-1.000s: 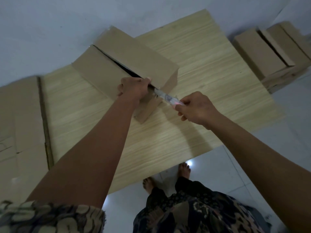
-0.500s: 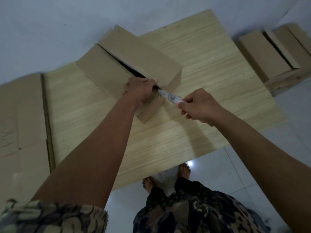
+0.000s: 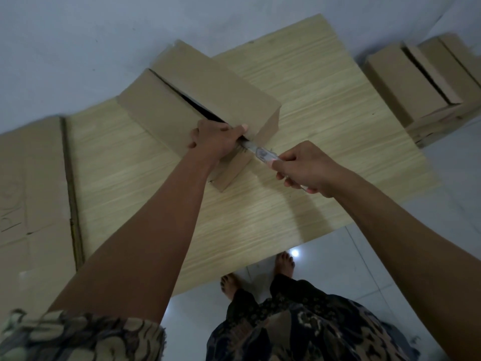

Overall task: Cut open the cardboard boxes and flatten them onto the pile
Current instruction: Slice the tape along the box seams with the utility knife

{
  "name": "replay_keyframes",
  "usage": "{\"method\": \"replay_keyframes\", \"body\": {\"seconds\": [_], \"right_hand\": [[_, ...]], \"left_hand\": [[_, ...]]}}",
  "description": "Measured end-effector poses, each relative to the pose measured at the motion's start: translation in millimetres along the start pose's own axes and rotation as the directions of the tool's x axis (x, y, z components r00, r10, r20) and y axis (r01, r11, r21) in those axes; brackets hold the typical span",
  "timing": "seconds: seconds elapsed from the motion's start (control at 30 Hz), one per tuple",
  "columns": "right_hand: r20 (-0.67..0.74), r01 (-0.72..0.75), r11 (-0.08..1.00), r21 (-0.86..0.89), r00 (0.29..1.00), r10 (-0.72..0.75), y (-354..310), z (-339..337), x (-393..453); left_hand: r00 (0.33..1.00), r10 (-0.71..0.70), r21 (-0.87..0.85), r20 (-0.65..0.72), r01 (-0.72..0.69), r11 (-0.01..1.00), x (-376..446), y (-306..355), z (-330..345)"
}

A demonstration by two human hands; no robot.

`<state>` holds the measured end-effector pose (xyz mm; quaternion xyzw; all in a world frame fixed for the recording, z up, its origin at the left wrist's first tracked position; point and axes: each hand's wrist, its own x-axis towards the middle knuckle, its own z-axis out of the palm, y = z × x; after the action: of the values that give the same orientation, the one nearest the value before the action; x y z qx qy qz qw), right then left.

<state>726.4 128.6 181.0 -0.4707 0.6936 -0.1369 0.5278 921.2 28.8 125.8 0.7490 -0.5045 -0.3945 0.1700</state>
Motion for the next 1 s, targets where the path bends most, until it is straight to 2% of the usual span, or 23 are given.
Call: {"method": "replay_keyframes", "body": {"seconds": [0.23,0.27,0.37,0.4,0.53,0.67,0.73,0.83,0.93,1.0], "right_hand": [[-0.055,0.029,0.998,-0.052,0.998,-0.032,1,3,5],[-0.089,0.035,0.997,-0.075,0.995,-0.041,4,4,7],[-0.318,0.024,0.994,-0.108,0.946,-0.057,5,-8,22],[-0.334,0.015,0.994,-0.109,0.941,-0.05,2,-16,24],[-0.223,0.043,0.988,-0.148,0.972,-0.075,-5,-30,21],[-0.089,0.071,0.986,-0.153,0.992,-0.085,1,-12,8],[-0.067,0.089,0.988,-0.126,0.993,-0.098,4,-13,1],[-0.026,0.122,0.971,-0.207,0.991,-0.13,6,-21,-6],[0.028,0.21,0.963,-0.168,0.978,-0.209,-1,-28,-10],[0.01,0.27,0.957,-0.109,0.963,-0.271,-9,-27,-8]], "left_hand": [[0.998,-0.056,-0.028,0.023,0.057,0.998,1,1,0],[0.998,-0.059,-0.036,0.024,0.06,0.998,1,0,-2],[0.997,-0.07,-0.052,0.025,0.071,0.996,0,2,-6],[0.998,-0.049,-0.045,0.025,0.05,0.998,0,0,-6],[1.0,-0.01,-0.028,-0.001,0.01,1.0,-7,3,-9],[0.986,0.138,0.137,-0.097,-0.124,0.983,-24,9,-13],[0.936,0.28,0.221,-0.213,-0.233,0.947,-31,0,-14],[0.835,0.441,0.271,-0.329,-0.364,0.891,-32,-18,-21],[0.744,0.491,0.192,-0.453,-0.457,0.869,-23,-24,-35],[0.74,0.478,0.147,-0.474,-0.469,0.871,-15,-19,-47]]}}
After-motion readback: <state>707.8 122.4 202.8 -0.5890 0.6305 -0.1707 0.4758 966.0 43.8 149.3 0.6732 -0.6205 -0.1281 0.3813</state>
